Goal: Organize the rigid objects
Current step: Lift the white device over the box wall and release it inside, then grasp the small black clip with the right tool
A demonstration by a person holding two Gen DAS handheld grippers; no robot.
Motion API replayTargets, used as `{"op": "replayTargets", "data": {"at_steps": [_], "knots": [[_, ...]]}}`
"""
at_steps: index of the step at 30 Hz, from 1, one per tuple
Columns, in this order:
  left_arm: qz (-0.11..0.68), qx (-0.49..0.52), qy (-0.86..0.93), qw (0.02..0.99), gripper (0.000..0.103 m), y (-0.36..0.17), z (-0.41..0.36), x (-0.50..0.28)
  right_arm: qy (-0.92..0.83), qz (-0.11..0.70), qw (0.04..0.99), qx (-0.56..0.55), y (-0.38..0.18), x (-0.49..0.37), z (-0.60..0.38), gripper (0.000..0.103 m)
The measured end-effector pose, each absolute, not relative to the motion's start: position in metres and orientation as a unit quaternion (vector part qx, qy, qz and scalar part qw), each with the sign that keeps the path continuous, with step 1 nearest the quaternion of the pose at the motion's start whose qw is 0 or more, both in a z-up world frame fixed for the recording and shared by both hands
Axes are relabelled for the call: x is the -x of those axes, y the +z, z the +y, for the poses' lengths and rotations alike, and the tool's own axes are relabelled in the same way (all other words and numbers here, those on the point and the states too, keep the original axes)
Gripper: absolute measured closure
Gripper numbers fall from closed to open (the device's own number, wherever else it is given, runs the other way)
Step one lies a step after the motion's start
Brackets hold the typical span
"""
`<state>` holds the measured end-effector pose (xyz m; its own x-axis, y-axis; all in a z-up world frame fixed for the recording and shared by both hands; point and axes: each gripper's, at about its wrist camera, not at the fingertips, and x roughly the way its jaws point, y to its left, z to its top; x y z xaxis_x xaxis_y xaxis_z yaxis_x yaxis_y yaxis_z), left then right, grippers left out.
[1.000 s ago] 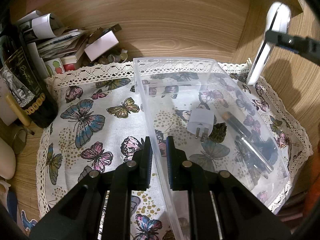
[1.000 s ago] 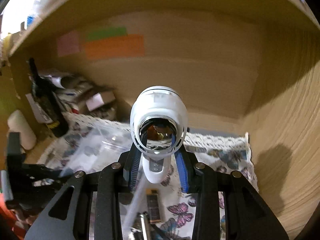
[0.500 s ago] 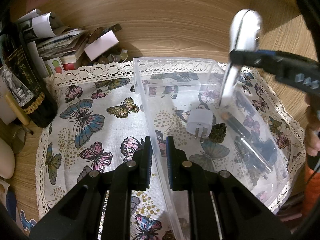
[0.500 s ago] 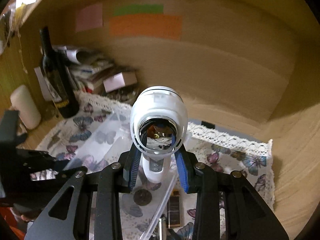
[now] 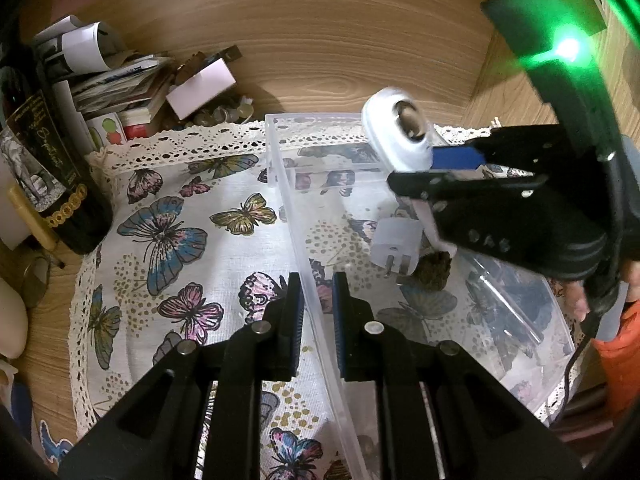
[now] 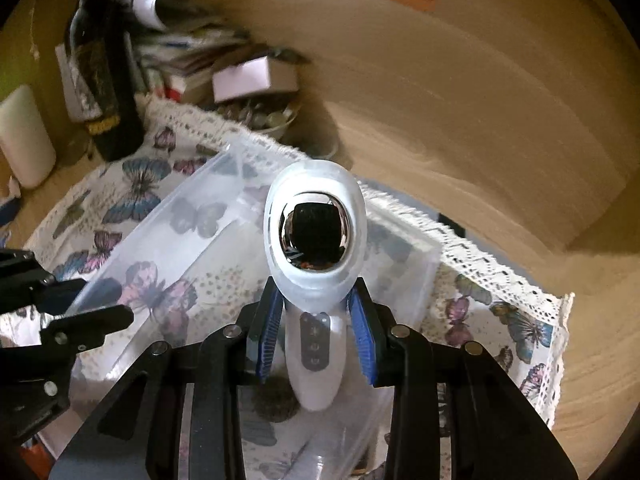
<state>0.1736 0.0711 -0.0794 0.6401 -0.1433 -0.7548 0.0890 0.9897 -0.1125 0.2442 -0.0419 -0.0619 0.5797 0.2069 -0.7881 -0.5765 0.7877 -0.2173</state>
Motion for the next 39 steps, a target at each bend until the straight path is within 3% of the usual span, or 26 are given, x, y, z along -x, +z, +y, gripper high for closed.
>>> {"op": "replayTargets", "data": {"at_steps": [7,14,18,30,39], "knots": [[0.419,0.035,-0.066,0.905,0.091,-0.079,0.071,-0.174,0.237,0.431,0.834,0.250,-0.079,-0.244,-0.034,0.072],[0.419,0.035,-0.066,0.905,0.091,-0.081,0.072,-0.175,0.242,0.402,0.851,0.236,-0.060,-0.231,-0.038,0.071],[0.419,0.035,-0.066,0.905,0.091,-0.081,0.072,-0.174,0.245,0.380,0.864,0.220,-0.044,-0.219,-0.043,0.061],[0.420,0.032,-0.063,0.905,0.091,-0.082,0.071,-0.174,0.191,0.336,0.909,0.159,-0.003,-0.204,-0.104,0.053],[0.420,0.029,-0.060,0.905,0.091,-0.081,0.069,-0.173,0.128,0.376,0.911,0.113,-0.040,-0.198,-0.154,0.053]]}}
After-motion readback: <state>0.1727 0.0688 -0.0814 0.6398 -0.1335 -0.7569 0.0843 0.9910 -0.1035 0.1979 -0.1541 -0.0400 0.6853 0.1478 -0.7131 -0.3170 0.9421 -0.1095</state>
